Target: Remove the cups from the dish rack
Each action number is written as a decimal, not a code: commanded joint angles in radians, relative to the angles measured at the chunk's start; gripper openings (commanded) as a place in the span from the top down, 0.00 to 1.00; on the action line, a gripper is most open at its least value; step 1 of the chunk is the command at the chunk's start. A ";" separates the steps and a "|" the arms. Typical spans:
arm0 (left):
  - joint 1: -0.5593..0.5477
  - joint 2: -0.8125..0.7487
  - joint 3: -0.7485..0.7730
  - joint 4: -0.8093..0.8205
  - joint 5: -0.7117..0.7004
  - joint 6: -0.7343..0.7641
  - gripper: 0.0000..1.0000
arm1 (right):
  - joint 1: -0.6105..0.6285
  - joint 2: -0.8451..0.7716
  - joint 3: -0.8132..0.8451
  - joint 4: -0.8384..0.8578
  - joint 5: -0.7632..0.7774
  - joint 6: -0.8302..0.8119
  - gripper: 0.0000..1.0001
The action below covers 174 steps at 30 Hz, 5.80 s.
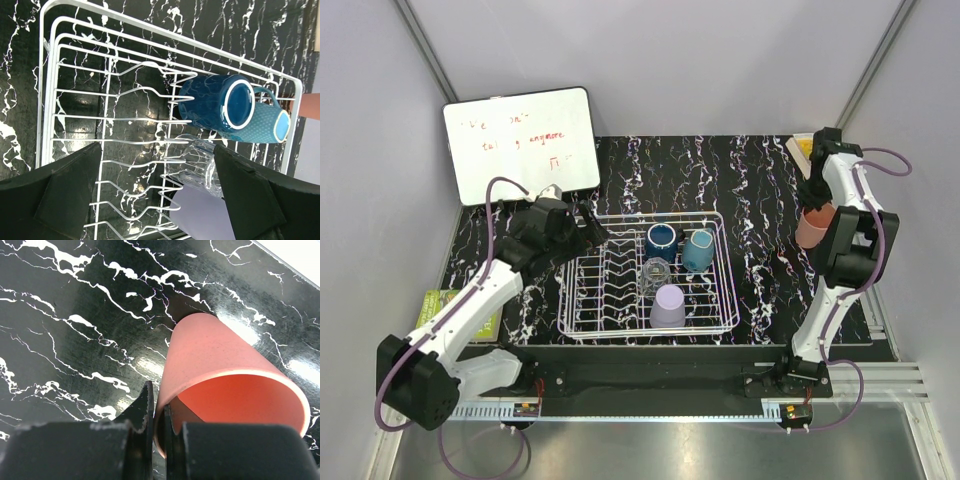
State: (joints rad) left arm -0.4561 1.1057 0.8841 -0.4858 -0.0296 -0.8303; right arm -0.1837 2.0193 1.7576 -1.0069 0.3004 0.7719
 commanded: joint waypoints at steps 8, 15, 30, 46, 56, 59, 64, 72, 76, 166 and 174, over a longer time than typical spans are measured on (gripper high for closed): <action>0.002 0.020 0.041 0.015 0.056 0.003 0.01 | -0.020 -0.042 -0.066 0.050 -0.092 0.003 0.96; -0.007 0.000 0.042 0.012 0.031 0.016 0.01 | -0.020 -0.126 -0.095 0.080 -0.090 -0.020 0.59; -0.049 -0.027 0.076 -0.028 -0.095 0.063 0.01 | 0.082 -0.395 -0.009 0.116 -0.057 -0.071 0.08; -0.502 0.147 0.295 -0.189 -0.473 0.240 0.01 | 0.434 -1.016 -0.569 0.390 -0.092 -0.198 0.02; -0.734 0.220 0.326 -0.203 -0.520 0.105 0.01 | 0.486 -1.140 -0.698 0.373 -0.181 -0.220 0.04; -0.788 0.259 0.331 -0.203 -0.523 0.070 0.01 | 0.497 -1.148 -0.728 0.373 -0.190 -0.226 0.03; -0.863 0.286 0.335 -0.206 -0.559 0.024 0.01 | 0.504 -1.162 -0.768 0.383 -0.191 -0.229 0.03; -0.882 0.333 0.369 -0.206 -0.575 0.030 0.01 | 0.510 -1.147 -0.762 0.392 -0.202 -0.224 0.03; -0.886 0.307 0.395 -0.206 -0.622 0.040 0.01 | 0.515 -1.150 -0.771 0.392 -0.202 -0.224 0.03; -0.039 -0.027 -0.356 1.573 0.548 -0.360 1.00 | 0.517 -1.297 -1.063 1.258 -0.917 0.254 0.18; -0.038 -0.010 -0.326 1.560 0.568 -0.366 1.00 | 0.527 -1.205 -1.064 1.364 -0.955 0.299 0.20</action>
State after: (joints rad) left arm -0.4976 1.0950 0.5156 0.9718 0.5030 -1.1782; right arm 0.3286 0.7734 0.6895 0.2516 -0.6113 1.0348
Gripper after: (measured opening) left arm 0.657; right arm 0.807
